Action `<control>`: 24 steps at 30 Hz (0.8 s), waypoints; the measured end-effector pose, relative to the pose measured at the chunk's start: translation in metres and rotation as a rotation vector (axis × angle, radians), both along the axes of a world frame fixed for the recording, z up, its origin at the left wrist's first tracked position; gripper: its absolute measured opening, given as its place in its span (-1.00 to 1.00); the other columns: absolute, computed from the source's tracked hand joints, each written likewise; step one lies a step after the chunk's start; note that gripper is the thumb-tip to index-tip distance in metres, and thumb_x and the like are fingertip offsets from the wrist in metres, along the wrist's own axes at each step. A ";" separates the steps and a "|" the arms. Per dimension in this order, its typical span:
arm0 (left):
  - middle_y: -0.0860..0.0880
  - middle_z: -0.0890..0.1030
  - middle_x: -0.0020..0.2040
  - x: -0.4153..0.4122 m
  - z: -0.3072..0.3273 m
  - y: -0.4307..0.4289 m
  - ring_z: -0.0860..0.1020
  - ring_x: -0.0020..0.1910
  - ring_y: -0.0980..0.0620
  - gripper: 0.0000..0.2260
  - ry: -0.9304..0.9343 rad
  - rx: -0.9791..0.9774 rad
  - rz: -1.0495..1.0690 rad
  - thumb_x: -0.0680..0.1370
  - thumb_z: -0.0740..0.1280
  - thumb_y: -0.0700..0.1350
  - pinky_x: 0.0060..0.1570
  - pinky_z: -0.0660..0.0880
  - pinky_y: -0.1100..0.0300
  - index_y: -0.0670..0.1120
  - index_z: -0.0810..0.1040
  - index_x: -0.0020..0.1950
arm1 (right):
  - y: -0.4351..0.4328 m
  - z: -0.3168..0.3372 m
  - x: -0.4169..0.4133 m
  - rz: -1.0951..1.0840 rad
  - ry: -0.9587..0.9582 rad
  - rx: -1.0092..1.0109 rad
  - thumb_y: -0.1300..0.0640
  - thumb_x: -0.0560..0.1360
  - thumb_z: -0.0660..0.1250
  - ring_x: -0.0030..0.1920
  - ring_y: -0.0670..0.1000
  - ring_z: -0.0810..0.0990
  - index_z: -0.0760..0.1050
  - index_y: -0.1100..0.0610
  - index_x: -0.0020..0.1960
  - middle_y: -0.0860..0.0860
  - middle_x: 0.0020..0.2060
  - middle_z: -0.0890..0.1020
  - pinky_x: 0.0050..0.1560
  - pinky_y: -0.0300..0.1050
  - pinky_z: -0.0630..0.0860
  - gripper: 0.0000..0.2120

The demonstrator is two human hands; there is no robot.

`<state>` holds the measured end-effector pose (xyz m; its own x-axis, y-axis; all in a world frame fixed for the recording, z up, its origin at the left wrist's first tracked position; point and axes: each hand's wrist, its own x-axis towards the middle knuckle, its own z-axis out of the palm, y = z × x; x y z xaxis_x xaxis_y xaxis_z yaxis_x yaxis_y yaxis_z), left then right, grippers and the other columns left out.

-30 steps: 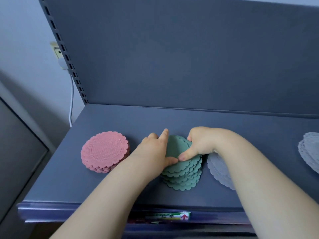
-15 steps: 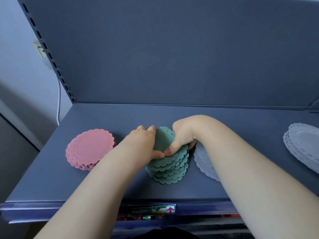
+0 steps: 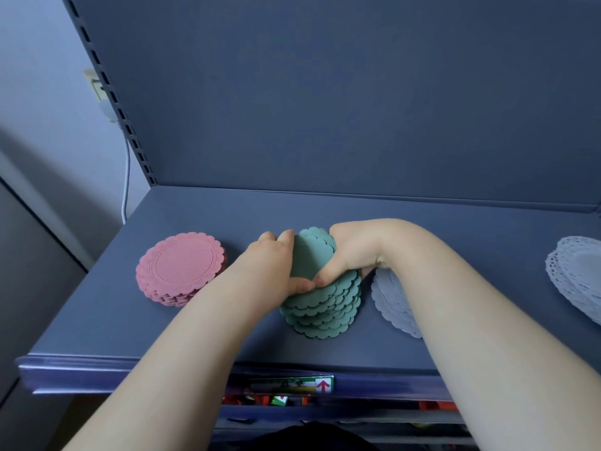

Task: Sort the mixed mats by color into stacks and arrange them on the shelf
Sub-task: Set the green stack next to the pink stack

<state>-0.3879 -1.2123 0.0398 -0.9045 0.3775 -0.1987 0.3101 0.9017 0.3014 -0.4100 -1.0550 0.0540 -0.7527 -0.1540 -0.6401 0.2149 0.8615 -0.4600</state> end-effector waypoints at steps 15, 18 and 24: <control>0.34 0.52 -0.02 0.013 0.000 -0.035 0.47 -0.01 0.40 -0.63 0.177 0.826 0.132 0.45 0.43 -0.16 -0.05 0.37 0.53 0.26 0.39 0.01 | -0.022 0.003 0.060 -0.382 0.824 -0.390 0.09 0.26 0.53 -0.07 -0.31 0.47 0.32 -0.18 -0.02 -0.29 -0.11 0.53 -0.13 -0.40 0.41 -0.53; 0.33 0.50 0.05 0.015 -0.002 -0.038 0.42 0.06 0.44 -0.61 0.167 0.815 0.083 0.46 0.42 -0.17 -0.01 0.29 0.60 0.26 0.38 0.07 | -0.025 -0.007 0.063 -0.357 0.849 -0.372 0.09 0.28 0.51 -0.03 -0.29 0.46 0.28 -0.31 -0.03 -0.37 -0.06 0.48 -0.11 -0.51 0.34 -0.50; 0.26 0.42 0.21 0.019 -0.024 -0.039 0.37 0.22 0.35 -0.43 0.152 0.730 0.077 0.47 0.39 -0.19 0.14 0.21 0.59 0.14 0.27 0.39 | -0.032 -0.028 0.068 -0.249 0.863 -0.313 0.13 0.36 0.45 0.08 -0.37 0.35 0.28 -0.22 0.21 -0.27 0.14 0.43 0.01 -0.62 0.21 -0.45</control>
<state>-0.3690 -1.2516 0.0157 -0.9312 0.2995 0.2077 0.3402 0.5095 0.7904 -0.3424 -1.0869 0.0263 -0.9807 0.0048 0.1954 -0.1459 0.6475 -0.7480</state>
